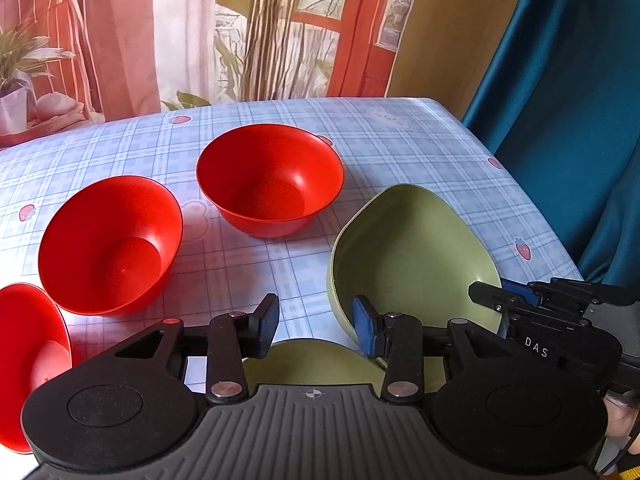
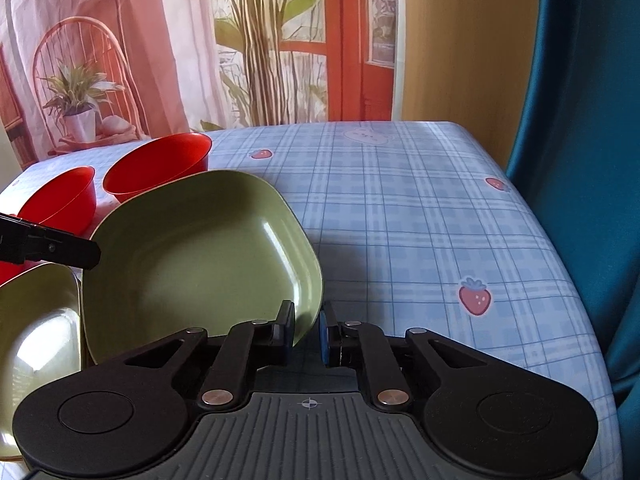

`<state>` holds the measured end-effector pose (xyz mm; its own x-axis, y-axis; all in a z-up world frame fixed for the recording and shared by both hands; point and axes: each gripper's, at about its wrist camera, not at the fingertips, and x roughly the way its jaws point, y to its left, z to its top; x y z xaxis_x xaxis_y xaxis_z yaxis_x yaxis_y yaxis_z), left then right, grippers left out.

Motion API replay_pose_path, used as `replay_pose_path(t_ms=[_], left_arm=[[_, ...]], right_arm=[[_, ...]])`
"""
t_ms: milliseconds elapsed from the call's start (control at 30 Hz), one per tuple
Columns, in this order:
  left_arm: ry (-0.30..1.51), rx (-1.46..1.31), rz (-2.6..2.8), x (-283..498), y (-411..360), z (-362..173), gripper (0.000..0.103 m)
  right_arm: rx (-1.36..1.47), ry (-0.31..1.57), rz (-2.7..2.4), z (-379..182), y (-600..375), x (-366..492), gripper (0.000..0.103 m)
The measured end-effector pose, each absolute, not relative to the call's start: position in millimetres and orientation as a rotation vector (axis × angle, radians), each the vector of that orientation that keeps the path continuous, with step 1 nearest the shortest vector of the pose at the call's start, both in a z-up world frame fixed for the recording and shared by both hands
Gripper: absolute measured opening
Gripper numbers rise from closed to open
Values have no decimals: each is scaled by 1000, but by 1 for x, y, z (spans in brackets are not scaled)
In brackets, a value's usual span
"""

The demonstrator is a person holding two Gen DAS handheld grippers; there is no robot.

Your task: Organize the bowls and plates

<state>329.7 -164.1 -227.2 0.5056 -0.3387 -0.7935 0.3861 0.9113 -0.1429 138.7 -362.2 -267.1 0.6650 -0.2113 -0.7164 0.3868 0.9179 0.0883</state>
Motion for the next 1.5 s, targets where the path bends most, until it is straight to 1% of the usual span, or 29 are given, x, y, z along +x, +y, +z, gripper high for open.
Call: replay_pose_path(t_ms=[200, 267, 300, 400, 500, 700, 1000, 1500], left_arm=[[943, 63, -468, 329, -173, -229, 42], [941, 63, -491, 329, -175, -229, 31], [944, 64, -500, 329, -177, -229, 22], [940, 71, -495, 329, -179, -230, 22], [934, 71, -494, 329, -177, -230, 18], [918, 75, -499, 327, -178, -224, 18], [882, 67, -503, 317, -171, -210, 18], [820, 41, -485, 288, -144, -181, 18]], right_arm=[[258, 765, -331, -268, -364, 137, 11], [266, 762, -330, -269, -365, 136, 11], [270, 760, -330, -269, -365, 136, 11], [278, 757, -331, -269, -366, 135, 11], [286, 755, -333, -269, -365, 135, 11], [316, 735, -348, -261, -366, 131, 11], [289, 697, -353, -233, -360, 126, 11], [227, 654, -336, -188, -322, 118, 11]])
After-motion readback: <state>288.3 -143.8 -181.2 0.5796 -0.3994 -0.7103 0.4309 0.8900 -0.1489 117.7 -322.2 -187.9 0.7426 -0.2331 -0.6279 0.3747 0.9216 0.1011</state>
